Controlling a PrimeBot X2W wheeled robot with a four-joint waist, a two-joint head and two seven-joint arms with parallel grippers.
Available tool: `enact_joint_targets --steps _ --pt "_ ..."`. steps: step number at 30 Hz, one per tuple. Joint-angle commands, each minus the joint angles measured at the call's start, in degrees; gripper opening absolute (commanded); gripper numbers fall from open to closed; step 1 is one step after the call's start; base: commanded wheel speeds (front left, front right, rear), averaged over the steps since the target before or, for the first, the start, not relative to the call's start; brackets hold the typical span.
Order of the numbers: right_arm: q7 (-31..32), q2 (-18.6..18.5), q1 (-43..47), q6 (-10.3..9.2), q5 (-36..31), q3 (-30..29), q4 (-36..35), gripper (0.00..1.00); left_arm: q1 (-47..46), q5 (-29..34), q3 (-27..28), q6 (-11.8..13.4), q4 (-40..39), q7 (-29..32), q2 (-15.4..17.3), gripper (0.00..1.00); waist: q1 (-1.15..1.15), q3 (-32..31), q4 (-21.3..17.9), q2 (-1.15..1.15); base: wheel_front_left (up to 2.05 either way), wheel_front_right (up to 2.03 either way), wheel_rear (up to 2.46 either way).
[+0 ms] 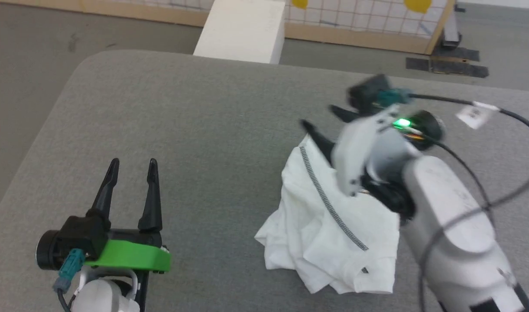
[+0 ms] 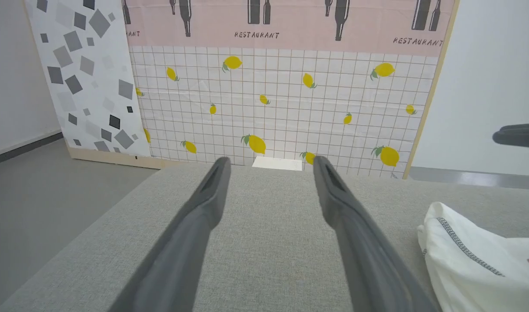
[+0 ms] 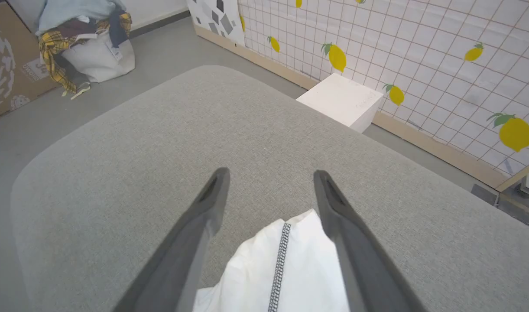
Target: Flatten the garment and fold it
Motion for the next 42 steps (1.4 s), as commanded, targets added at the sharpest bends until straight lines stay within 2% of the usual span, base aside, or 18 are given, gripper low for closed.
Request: enact_joint_targets --steps 1,4,8,15,19,23,24,25,26,30,33,42 --pt "1.49 -1.07 3.74 -0.09 -2.3 -2.82 -1.36 1.0 0.76 0.53 0.26 -0.06 -0.47 -0.21 -0.05 1.0 0.0 -1.3 -1.92 0.0 0.0 0.0 0.0" --pt "6.28 -1.2 10.64 -0.09 -6.44 -9.47 -5.56 1.0 1.44 0.65 0.6 0.02 -1.09 -0.21 -0.18 1.0 0.0 -1.22 -2.98 0.0 0.0 0.0 0.0" --pt "11.89 -0.81 18.37 -0.09 -9.75 -13.58 -10.0 1.0 1.81 0.7 0.41 -0.09 -1.34 -0.21 -0.28 1.0 0.0 -0.63 -3.4 0.0 0.0 0.0 0.0" --pt "17.42 0.58 24.12 -0.09 -12.28 -15.86 -12.11 1.0 0.85 0.68 -0.11 -0.27 -1.49 -0.21 -0.5 1.0 0.0 1.29 -2.61 0.0 0.0 0.0 0.0" --pt "19.5 0.97 24.98 -0.09 -13.47 -16.76 -9.45 1.0 0.18 0.61 -0.18 -0.36 -1.23 -0.21 -0.71 1.0 0.0 2.4 -1.68 0.0 0.0 0.0 0.0" --pt "19.36 0.88 24.44 -0.09 -13.79 -14.41 -7.16 1.0 -0.42 0.55 -0.42 -0.44 -0.96 -0.21 -0.88 1.0 0.0 3.12 -0.94 0.0 0.0 0.0 0.0" --pt "19.56 0.4 24.22 -0.09 -13.72 -13.95 -6.54 0.95 -0.58 0.53 -0.44 -0.46 -0.86 -0.21 -0.92 1.0 0.0 3.2 -0.85 0.0 0.0 0.0 0.0" --pt "19.57 -0.21 23.92 -0.09 -13.49 -13.25 -6.24 0.27 -0.68 0.51 -0.43 -0.48 -0.8 -0.21 -0.93 1.0 0.0 3.29 -0.8 0.0 0.0 0.0 0.0" --pt "19.37 -1.02 23.48 -0.09 -13.02 -12.64 -6.02 0.0 -0.77 0.5 -0.39 -0.5 -0.73 -0.21 -0.95 1.0 0.0 3.34 -0.78 0.0 0.0 0.0 0.0" --pt "18.68 -4.8 21.89 -0.09 -11.27 -10.35 -5.81 0.0 -0.72 0.63 -0.15 -0.55 -0.7 -0.21 -0.98 1.0 0.0 3.16 -1.08 0.0 0.0 0.0 0.0" --pt "19.16 -8.0 20.62 -0.09 -9.13 -6.97 -6.72 0.0 0.05 0.64 0.49 -0.42 -1.11 -0.21 -1.04 1.0 0.0 2.98 -2.82 0.0 0.0 0.0 0.0" --pt "22.53 -23.8 10.39 -0.09 -0.59 10.68 -12.21 0.0 1.12 0.58 3.41 0.12 -4.69 -0.21 -0.63 1.0 0.0 6.03 -15.84 0.0 0.0 0.0 0.0"
